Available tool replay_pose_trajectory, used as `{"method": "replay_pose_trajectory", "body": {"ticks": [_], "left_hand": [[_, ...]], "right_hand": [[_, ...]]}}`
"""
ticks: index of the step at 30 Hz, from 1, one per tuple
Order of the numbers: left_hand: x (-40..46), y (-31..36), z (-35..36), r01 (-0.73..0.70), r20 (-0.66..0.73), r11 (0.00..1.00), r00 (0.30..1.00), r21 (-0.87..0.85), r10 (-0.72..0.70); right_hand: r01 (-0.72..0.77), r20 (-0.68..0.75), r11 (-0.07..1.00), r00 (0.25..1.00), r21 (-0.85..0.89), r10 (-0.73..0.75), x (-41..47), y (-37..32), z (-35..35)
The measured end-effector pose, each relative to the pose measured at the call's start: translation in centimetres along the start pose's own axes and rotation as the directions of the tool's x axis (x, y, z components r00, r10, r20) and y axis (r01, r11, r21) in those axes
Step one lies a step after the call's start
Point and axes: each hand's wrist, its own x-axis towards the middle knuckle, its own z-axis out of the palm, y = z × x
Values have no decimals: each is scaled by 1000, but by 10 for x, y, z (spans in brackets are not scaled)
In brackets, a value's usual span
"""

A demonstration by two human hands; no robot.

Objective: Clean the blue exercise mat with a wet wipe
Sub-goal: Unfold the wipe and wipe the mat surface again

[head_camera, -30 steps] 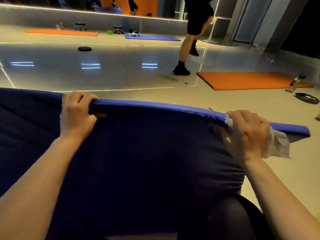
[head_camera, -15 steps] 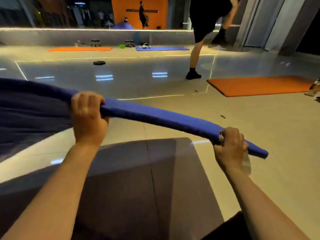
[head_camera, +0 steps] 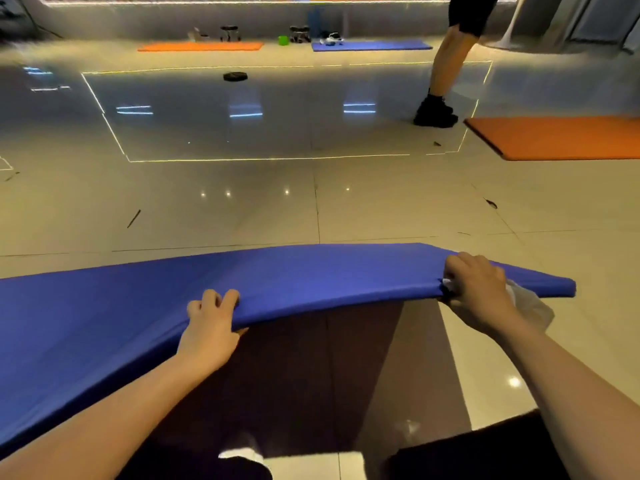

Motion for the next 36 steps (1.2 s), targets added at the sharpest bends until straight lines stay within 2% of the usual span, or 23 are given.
{"method": "replay_pose_trajectory", "body": {"ticks": [2,5,8,11,13,15,17,19,20,22,23,25,27,30,32,34,36], "left_hand": [[13,-11,-18,-69,-146,994,988,-79,57],[40,-10,-67,-213,-367,965,919,-155,143],[61,6,-106,-329,-568,936,796,-120,207],[68,17,-107,-441,-635,897,700,-22,328],[67,18,-94,-483,-569,875,720,0,398],[64,13,-76,-462,-470,883,799,-82,374],[56,2,-58,-356,-329,916,901,-186,283],[48,-12,-40,-147,-156,950,982,-276,106],[43,-16,-31,-19,-33,944,999,-330,9],[35,-25,-11,155,175,915,980,-374,-94],[32,-28,-2,181,226,925,968,-334,-108],[31,-33,8,151,233,971,967,-187,-105],[38,-33,1,108,113,980,989,-169,-90],[61,-28,-38,9,-209,937,974,-350,-87],[78,-22,-73,-115,-400,912,915,-393,-56],[92,-15,-96,-239,-564,906,826,-351,0],[97,-10,-96,-326,-626,909,774,-258,100]], "right_hand": [[4,-52,996,999,89,1,3,-9,-3],[-7,-197,979,979,205,48,0,-23,-15],[-23,-309,957,944,290,116,-8,-24,-25],[-36,-269,962,957,271,111,-12,-14,-24],[-44,-227,977,970,209,93,-11,-3,-18],[4,-210,992,977,126,23,-10,3,-10],[171,-199,985,966,0,-167,-11,5,2],[341,-153,934,923,-104,-354,-15,0,17],[396,-134,909,902,-129,-412,-16,-2,22],[456,-122,879,873,-139,-472,-16,-4,28],[473,-124,870,863,-139,-489,-16,-5,29],[492,-124,862,854,-118,-505,-15,-9,32],[476,-152,878,865,-57,-478,-9,-17,29],[411,-253,910,887,49,-387,-2,-37,18],[370,-326,921,891,122,-315,-4,-52,12],[355,-378,919,885,171,-272,-9,-58,14],[331,-363,929,897,168,-254,-8,-52,22]]}}
